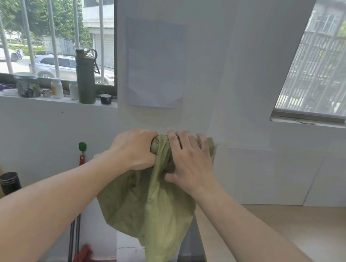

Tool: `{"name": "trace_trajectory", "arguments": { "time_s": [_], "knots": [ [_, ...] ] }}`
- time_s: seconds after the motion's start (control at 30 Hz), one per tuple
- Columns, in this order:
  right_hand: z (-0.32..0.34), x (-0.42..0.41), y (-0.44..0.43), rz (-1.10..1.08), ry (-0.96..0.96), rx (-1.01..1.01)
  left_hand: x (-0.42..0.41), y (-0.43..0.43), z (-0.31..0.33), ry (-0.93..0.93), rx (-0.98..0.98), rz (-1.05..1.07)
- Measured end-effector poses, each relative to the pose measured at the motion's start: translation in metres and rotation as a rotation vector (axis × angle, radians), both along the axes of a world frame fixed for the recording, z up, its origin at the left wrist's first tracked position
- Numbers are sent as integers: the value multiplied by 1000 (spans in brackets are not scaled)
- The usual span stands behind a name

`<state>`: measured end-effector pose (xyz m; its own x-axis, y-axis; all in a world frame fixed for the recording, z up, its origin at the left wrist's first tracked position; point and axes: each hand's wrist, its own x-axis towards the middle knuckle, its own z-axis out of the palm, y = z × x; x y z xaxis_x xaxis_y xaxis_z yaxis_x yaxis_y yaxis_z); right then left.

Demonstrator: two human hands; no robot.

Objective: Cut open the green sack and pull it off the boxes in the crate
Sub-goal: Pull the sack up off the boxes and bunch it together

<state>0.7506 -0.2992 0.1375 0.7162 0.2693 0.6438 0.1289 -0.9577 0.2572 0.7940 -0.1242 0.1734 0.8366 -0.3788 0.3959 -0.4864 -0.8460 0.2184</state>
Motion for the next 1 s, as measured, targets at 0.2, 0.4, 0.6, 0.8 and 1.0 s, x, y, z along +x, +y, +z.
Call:
{"name": "trace_trajectory", "arguments": {
  "time_s": [0.2,0.4,0.6,0.8,1.0],
  "knots": [
    [6,8,1,-33,-193,13,-11,1,23,482,-256,-201],
    [14,11,3,-6,-174,11,-18,7,27,546,-177,-251],
    [22,2,4,-59,102,142,-33,3,13,27,231,-140],
    [33,-11,11,-72,219,145,-35,-7,-16,-371,304,-24],
    [29,-18,10,-75,278,130,-33,-9,-18,-328,316,-51]
  ]
}}
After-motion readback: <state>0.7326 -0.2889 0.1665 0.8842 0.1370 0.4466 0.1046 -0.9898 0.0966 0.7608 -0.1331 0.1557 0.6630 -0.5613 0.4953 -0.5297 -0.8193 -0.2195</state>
